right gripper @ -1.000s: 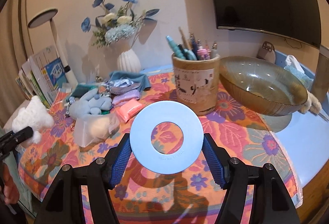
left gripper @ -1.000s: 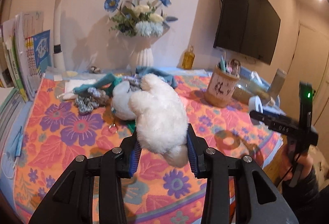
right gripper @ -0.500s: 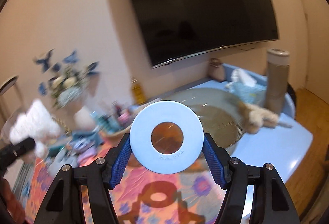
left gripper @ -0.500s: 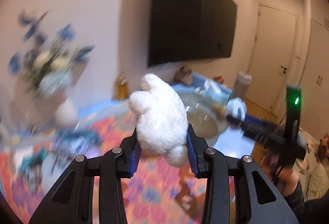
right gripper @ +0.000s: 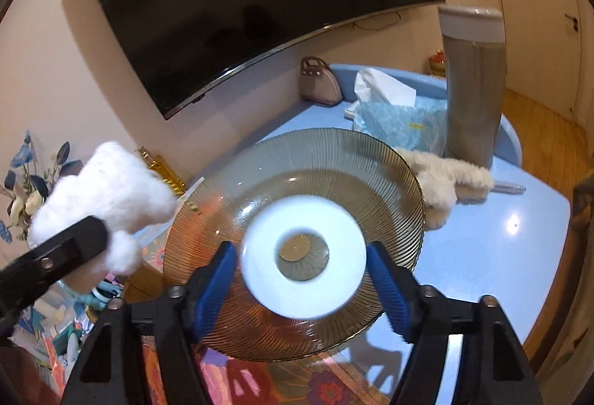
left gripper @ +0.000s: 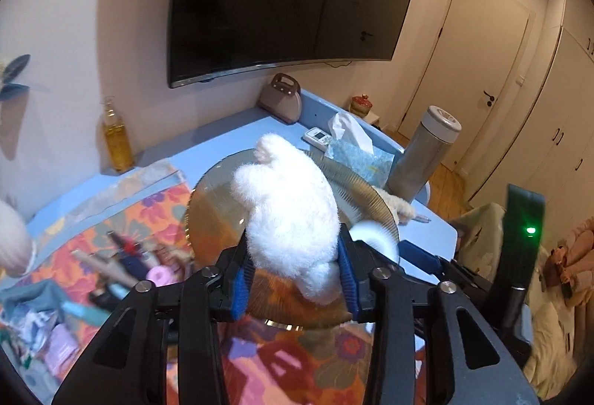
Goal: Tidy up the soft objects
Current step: 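Open both grippers to drop the plush and tape roll into the plate, then move both open grippers back over the flowered table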
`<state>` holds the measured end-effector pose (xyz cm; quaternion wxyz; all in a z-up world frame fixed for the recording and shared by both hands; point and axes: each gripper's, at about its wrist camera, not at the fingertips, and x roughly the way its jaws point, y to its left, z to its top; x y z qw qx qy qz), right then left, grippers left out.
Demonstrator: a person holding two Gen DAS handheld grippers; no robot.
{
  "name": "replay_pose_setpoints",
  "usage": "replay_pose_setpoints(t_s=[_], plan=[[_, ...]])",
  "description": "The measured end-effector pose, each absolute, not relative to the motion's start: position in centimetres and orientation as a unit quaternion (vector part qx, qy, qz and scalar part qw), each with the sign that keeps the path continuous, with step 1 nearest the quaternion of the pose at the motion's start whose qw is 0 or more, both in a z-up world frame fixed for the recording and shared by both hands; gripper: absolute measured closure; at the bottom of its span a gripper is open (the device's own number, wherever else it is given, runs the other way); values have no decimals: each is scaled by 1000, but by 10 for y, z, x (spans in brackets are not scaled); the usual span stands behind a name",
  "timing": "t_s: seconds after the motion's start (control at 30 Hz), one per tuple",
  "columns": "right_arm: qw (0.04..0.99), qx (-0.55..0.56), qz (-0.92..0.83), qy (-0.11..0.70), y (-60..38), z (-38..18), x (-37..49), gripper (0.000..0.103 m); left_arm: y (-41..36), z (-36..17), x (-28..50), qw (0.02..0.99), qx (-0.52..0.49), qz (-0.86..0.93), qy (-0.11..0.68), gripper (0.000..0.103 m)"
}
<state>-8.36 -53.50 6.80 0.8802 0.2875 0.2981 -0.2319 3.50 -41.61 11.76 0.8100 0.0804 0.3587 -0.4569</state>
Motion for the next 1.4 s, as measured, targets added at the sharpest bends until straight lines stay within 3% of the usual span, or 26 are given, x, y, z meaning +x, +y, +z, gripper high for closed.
replay_pose_setpoints(t_s=[0.03,0.07,0.13,0.27,0.47,0.8,0.9,1.07,1.4], plan=[[881,288,-229,297,-537,70,-85,26,-418,115,35,812,79,-454,358,47],[883,284,-230,295,-538,73,-87,26,-420,113,36,813,77,-452,358,28],[887,273,-238,286,-539,83,-94,26,-417,114,38,819,67,-450,350,20],[891,290,-239,257,-539,99,-118,17,-397,128,26,816,59,-464,341,20],[904,287,-201,245,-505,117,-132,16,-334,164,-6,846,72,-443,287,20],[948,198,-63,241,-383,142,-111,14,-137,242,-58,904,-48,-381,190,20],[959,162,-11,233,-331,141,-103,0,-78,252,-74,933,-57,-316,161,20],[962,113,29,248,-269,88,-79,0,-10,205,-64,948,-84,-232,202,20],[939,98,12,329,-249,2,-40,0,64,15,16,917,-117,-107,365,20]])
